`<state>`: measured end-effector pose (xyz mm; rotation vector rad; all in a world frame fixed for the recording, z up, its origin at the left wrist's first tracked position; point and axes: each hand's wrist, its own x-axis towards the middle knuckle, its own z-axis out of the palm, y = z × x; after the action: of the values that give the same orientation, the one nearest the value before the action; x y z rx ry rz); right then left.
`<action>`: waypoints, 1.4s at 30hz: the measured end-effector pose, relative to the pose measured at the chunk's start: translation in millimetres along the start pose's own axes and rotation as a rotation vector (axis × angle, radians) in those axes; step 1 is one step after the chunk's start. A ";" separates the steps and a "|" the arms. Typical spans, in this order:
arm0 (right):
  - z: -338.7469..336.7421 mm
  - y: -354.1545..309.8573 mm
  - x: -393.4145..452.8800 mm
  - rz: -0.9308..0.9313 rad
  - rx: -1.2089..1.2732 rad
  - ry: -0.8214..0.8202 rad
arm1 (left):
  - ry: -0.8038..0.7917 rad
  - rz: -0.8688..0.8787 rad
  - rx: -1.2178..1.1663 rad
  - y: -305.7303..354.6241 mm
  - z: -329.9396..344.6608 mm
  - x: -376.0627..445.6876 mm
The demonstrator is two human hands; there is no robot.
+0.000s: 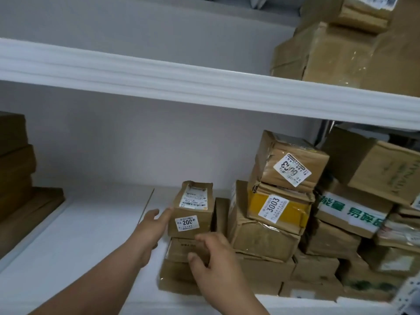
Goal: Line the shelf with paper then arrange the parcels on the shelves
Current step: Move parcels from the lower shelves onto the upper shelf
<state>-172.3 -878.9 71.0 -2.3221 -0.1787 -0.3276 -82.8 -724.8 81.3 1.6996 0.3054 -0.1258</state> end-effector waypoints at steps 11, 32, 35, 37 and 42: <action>46.8 -5.1 54.2 0.263 0.106 0.193 | -0.255 -0.186 -0.068 9.5 16.3 44.7; 106.7 12.3 50.0 0.420 -0.407 -0.103 | -0.289 -0.280 -0.712 -57.8 -61.9 59.2; 111.2 10.9 47.9 0.332 -0.435 -0.086 | -0.298 -0.301 -0.736 -61.6 -64.9 51.6; 113.6 11.8 45.5 0.252 -0.383 -0.101 | -0.301 -0.308 -0.745 -63.6 -66.6 47.7; 116.4 9.4 36.0 0.307 -0.065 0.045 | -0.282 -0.297 -0.765 -67.0 -73.0 43.4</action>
<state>-114.7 -800.6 -3.2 -2.3595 0.2126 -0.2322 -66.2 -639.1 17.5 0.8582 0.3366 -0.4088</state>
